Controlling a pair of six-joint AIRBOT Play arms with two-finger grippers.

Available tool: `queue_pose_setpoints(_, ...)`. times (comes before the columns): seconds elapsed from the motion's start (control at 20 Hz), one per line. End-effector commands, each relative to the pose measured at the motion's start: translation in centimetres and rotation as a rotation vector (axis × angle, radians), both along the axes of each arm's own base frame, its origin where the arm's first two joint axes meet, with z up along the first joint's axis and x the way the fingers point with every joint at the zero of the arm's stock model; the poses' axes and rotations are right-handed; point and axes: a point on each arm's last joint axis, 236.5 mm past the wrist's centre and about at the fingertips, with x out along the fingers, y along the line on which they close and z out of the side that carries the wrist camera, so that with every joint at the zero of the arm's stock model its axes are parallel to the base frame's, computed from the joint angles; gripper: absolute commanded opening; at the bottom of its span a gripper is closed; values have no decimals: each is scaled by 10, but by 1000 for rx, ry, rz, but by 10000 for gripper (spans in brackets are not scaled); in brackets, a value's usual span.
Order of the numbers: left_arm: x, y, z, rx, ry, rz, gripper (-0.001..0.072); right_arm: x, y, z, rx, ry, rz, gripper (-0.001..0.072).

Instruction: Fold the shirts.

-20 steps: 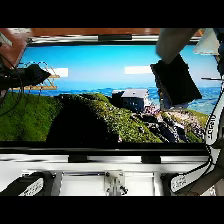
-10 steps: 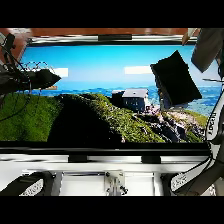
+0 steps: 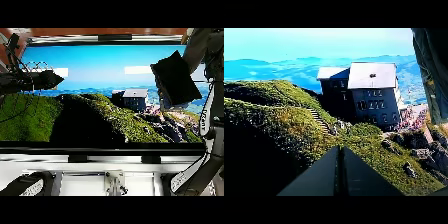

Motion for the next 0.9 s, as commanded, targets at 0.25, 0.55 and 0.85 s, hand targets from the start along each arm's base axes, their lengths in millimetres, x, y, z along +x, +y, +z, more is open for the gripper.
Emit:
queue_pose_setpoints(0.25, -1, 0, 0, 0, 2, -2, 35, 24, 129, -44, -42, 222, 382, 73)
queue_pose_setpoints(0.55, -11, -9, 5, -38, 19, -30, 35, -74, 151, -123, -362, 907, 649, 73)
queue_pose_setpoints(0.85, -16, -11, 15, -38, -13, -50, 35, -187, 65, -177, -328, 1467, 507, 74)
